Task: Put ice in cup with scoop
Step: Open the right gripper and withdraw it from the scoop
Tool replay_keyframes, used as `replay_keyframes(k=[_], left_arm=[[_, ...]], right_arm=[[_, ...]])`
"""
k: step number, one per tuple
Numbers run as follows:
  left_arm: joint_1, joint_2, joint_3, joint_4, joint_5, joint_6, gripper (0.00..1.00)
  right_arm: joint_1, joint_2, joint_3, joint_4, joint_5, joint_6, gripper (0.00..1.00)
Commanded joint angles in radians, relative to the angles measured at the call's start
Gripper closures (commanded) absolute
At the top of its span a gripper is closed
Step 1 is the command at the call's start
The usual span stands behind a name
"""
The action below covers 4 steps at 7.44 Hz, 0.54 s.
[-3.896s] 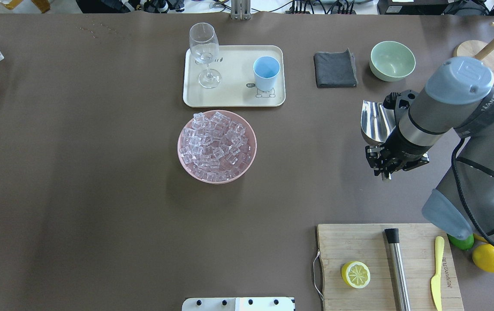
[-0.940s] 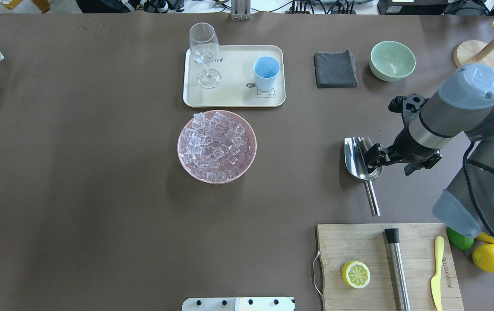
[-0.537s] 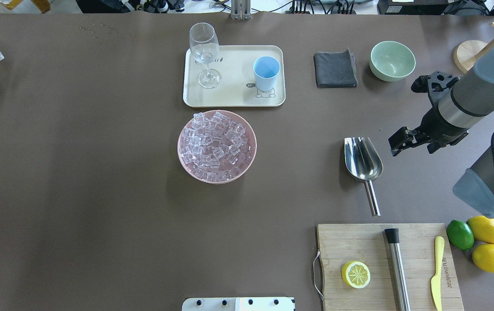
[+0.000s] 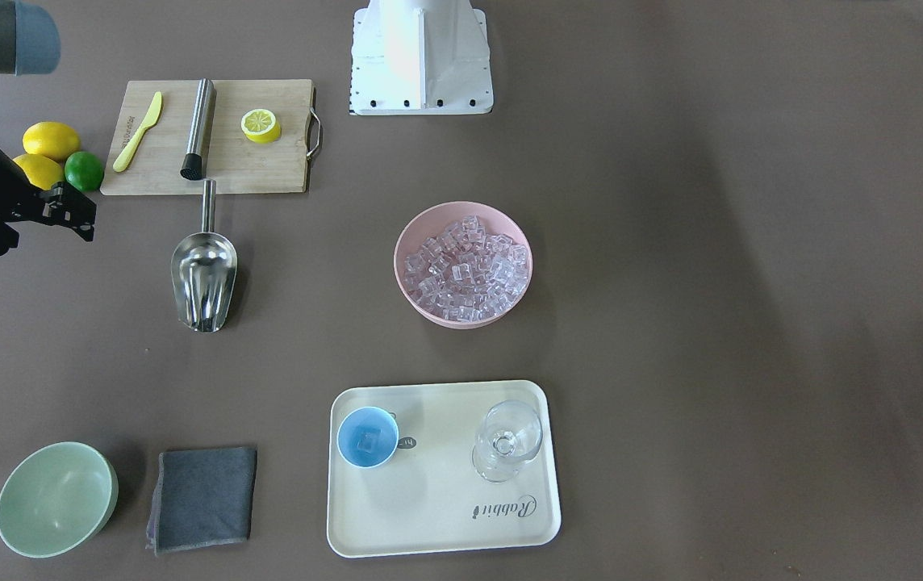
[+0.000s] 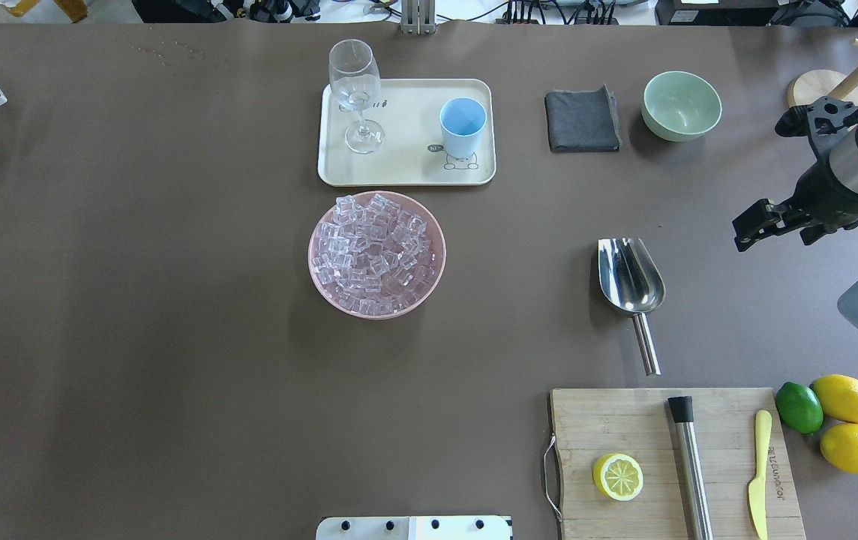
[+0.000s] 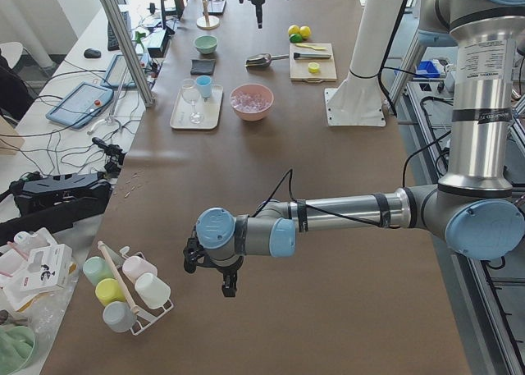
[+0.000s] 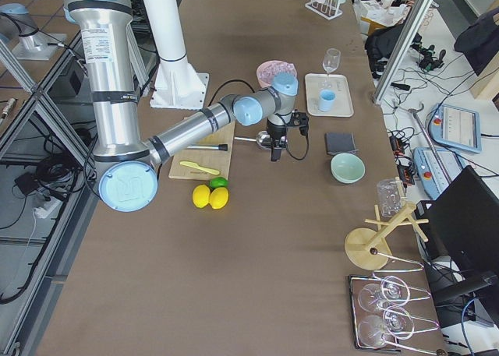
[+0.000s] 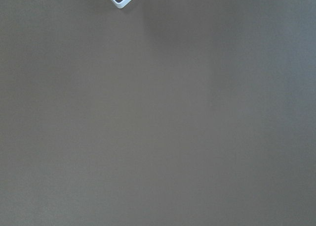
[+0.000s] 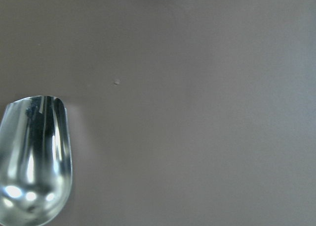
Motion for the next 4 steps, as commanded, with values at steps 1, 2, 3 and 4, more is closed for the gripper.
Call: replay_keyframes(k=[1,2,3,4], left_arm=[[0.001,-0.012,0.021,-0.022,-0.002,0.010,0.02],[0.001,-0.007,0.023,-0.053,-0.005,0.009,0.02],[0.001,-0.004,0.020,-0.056,-0.006,0.004,0.02],[0.001,-0.003,0.018,-0.056,-0.007,0.006,0.02]], right_arm=[[0.078,-0.065,-0.001,-0.004,0.007,-0.142,0.00],[0.118,-0.085,-0.010,-0.004,0.010,-0.199,0.00],[0.165,-0.112,-0.024,-0.004,0.036,-0.263,0.00],[0.207,-0.132,-0.050,-0.002,0.040,-0.305,0.00]])
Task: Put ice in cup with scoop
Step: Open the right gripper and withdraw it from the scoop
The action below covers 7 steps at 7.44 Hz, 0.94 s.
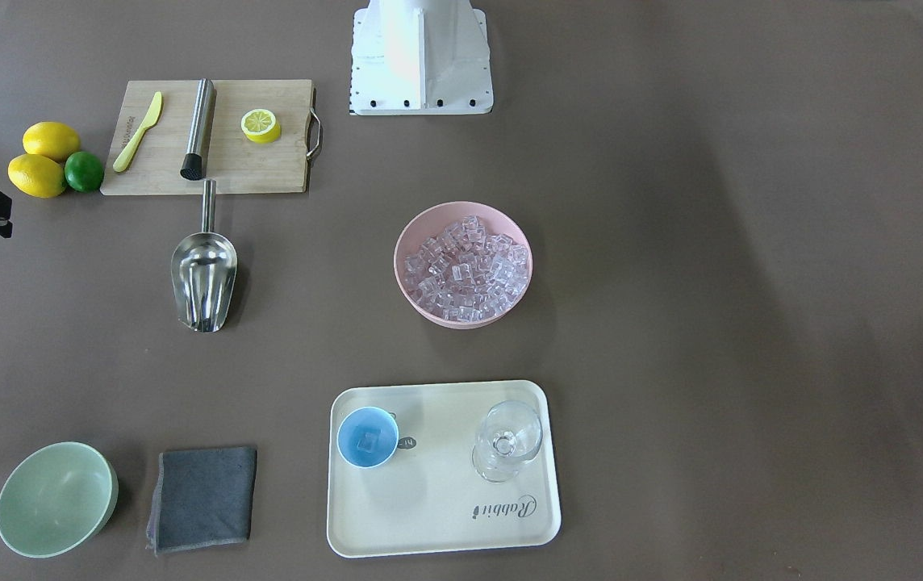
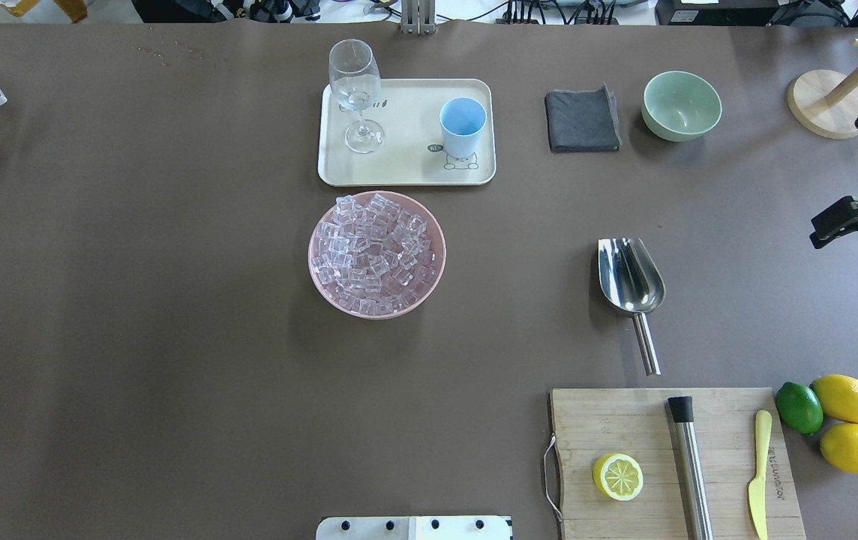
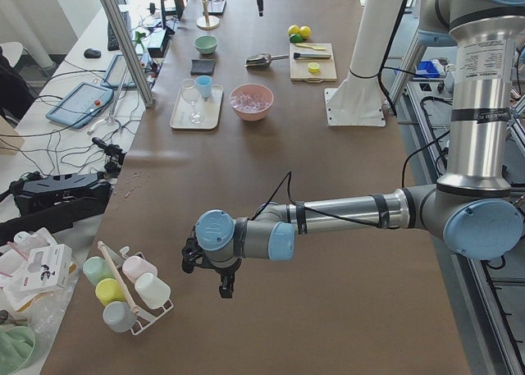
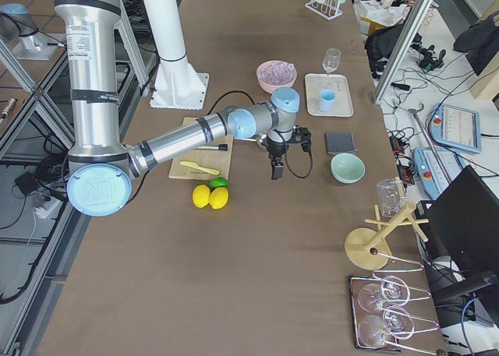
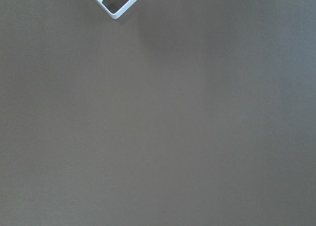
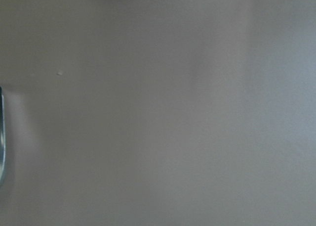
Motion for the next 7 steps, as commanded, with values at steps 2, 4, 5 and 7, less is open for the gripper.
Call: replay_keyframes(k=[2,4,5,7], left_arm=[[0.002,0.005,0.001,-0.008,-0.002,-0.004,0.02],[0.000,0.005,-0.010,-0.008,-0.003,0.003,0.02],[0.002,0.003,-0.011,-0.010,-0.003,0.004,0.02],[0.002,0.003,-0.002,-0.026,-0.003,0.004,0.02]], right_arm=[[0.148,-0.056,-0.091,0.006,0.018,-0.194,0.00],[0.237,-0.107,-0.101,0.008,0.018,-0.309,0.00],[0.297,-0.128,-0.136,0.009,0.036,-0.392,0.00],[0.418,-0.145,-0.216,0.009,0.081,-0.516,0.00]])
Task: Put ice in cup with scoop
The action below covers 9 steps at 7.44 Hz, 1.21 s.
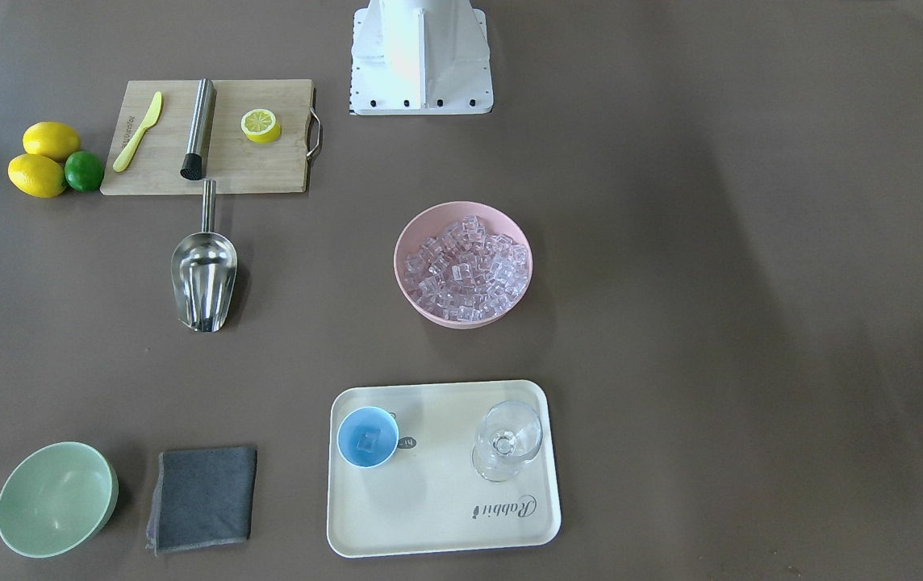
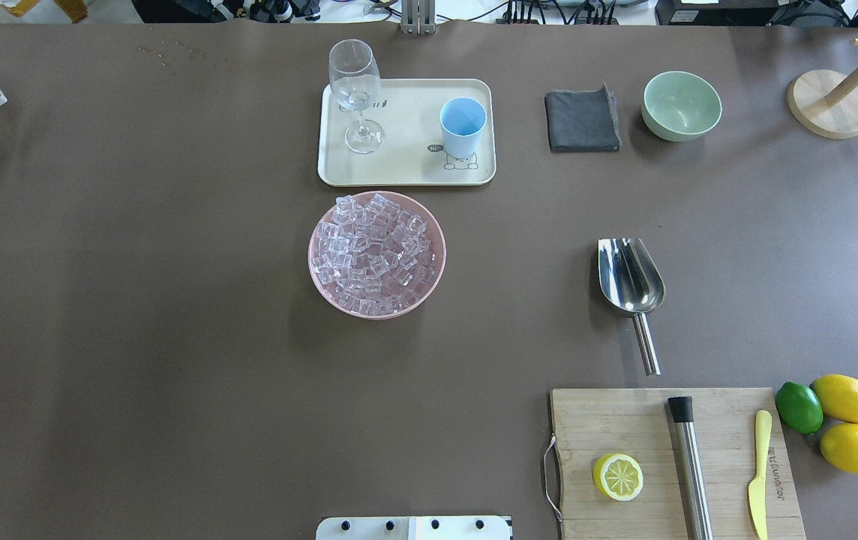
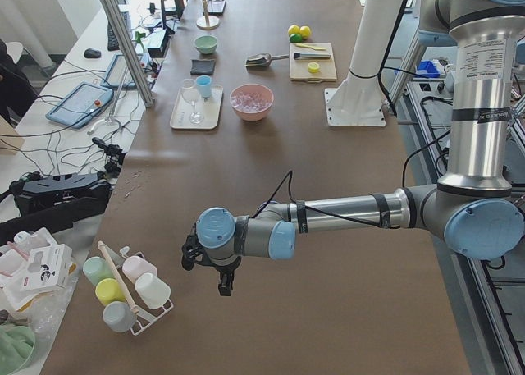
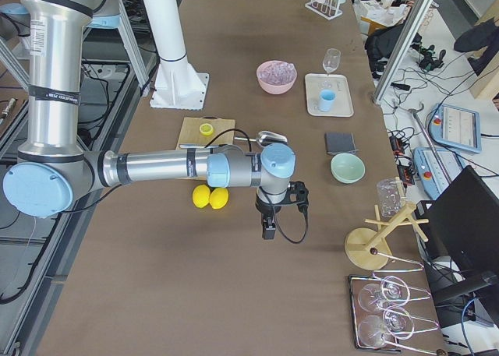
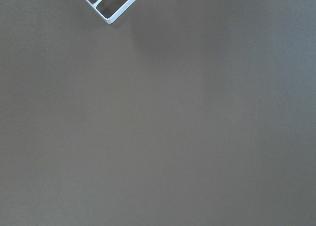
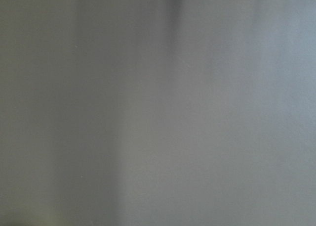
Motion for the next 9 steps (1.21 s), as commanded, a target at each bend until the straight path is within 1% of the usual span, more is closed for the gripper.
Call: replay_keyframes(k=[1,2,4,6,7,8,9], left_arm=[[-0.001,0.003,0.015,-0.017,0.001,0.001,0.02],[-0.001,0.003,0.018,-0.016,0.001,0.001,0.02],[-0.001,-0.002,0.047,-0.017,0.000,-0.009,0.02],[-0.001,0.001,0.030,-0.019,0.000,-0.007,0.02],[0.000,-0.002,0.027,-0.019,-0.002,-0.007,0.02],[0.011,-0.006,0.022,-0.019,-0.002,-0.007,0.02],[0.032,-0.002,0.006,-0.017,-0.037,-0.010,0.02]], right_arm=[[0.131,-0.035,-0.064,0.000,0.024,-0.104,0.00],[0.157,-0.044,-0.067,0.000,0.025,-0.104,0.00],[0.174,-0.040,-0.079,0.002,0.027,-0.107,0.00],[0.174,-0.029,-0.073,0.011,0.009,-0.112,0.00],[0.174,-0.030,-0.082,0.055,-0.010,-0.113,0.00],[0.174,-0.032,-0.094,0.071,-0.013,-0.112,0.00],[0.174,-0.035,-0.094,0.071,-0.013,-0.113,0.00]])
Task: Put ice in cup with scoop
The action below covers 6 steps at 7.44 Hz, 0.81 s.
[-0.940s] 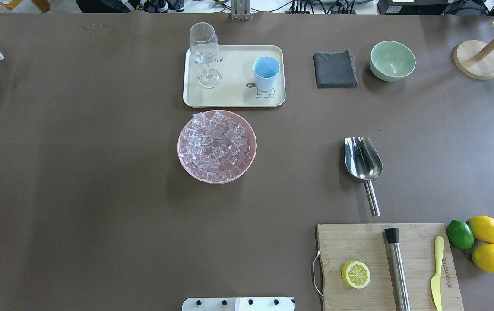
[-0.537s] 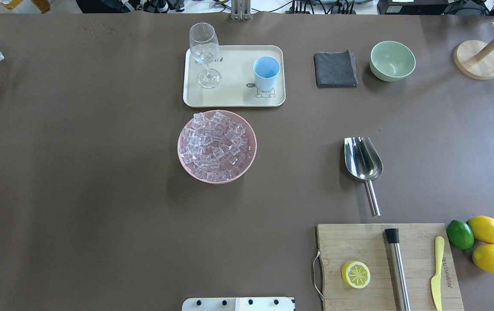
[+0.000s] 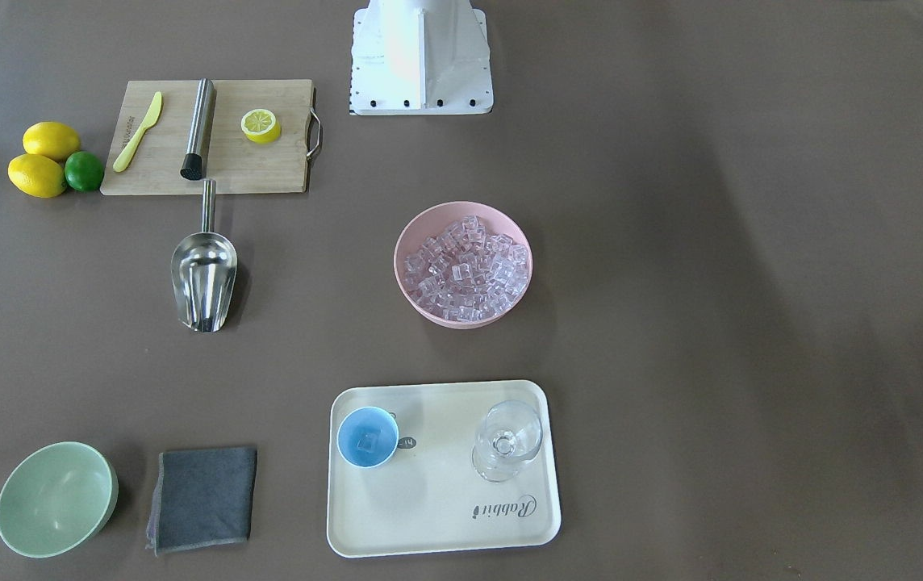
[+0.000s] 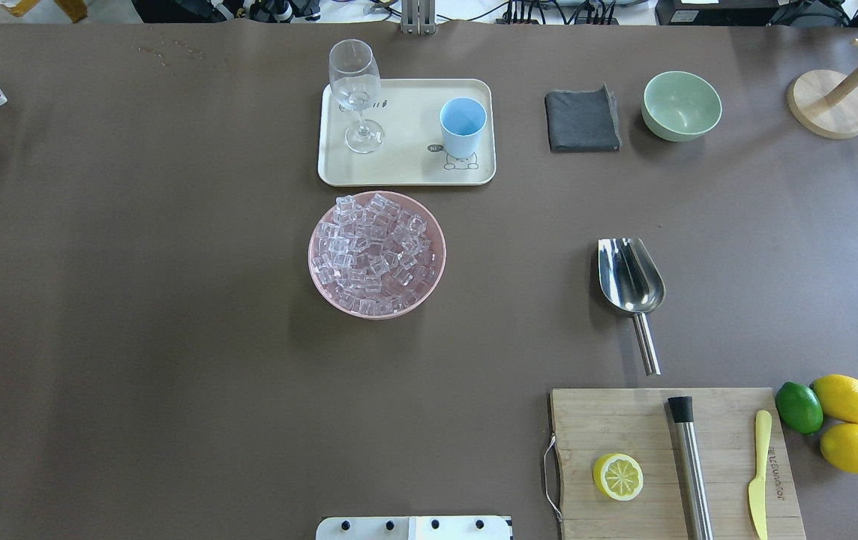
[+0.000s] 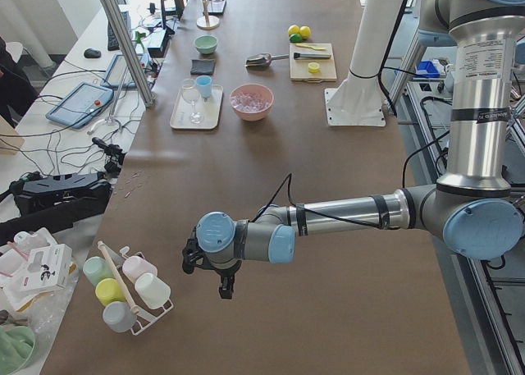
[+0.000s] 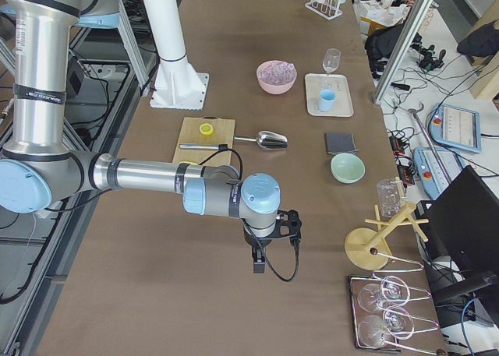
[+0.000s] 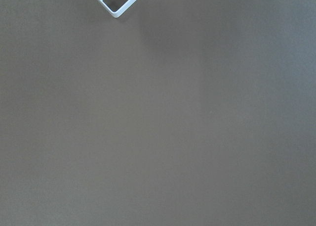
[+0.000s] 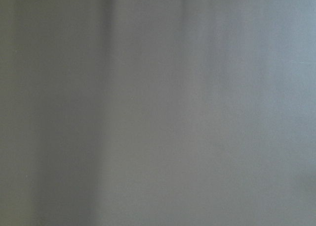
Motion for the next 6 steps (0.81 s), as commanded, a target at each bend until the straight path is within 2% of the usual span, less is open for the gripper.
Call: replay_keyframes(k=[1,4,6], left_arm=[[0.029,0.005,-0.013,0.006,-0.049,-0.006,0.02],[0.058,0.002,-0.031,0.003,-0.046,-0.003,0.02],[0.078,0.006,-0.091,0.009,-0.049,-0.004,0.02]], right_arm=[[0.000,-0.002,-0.007,0.017,-0.007,-0.001,0.00],[0.000,-0.001,-0.012,0.017,-0.015,0.008,0.00],[-0.001,0.001,-0.013,0.016,-0.012,0.011,0.00]])
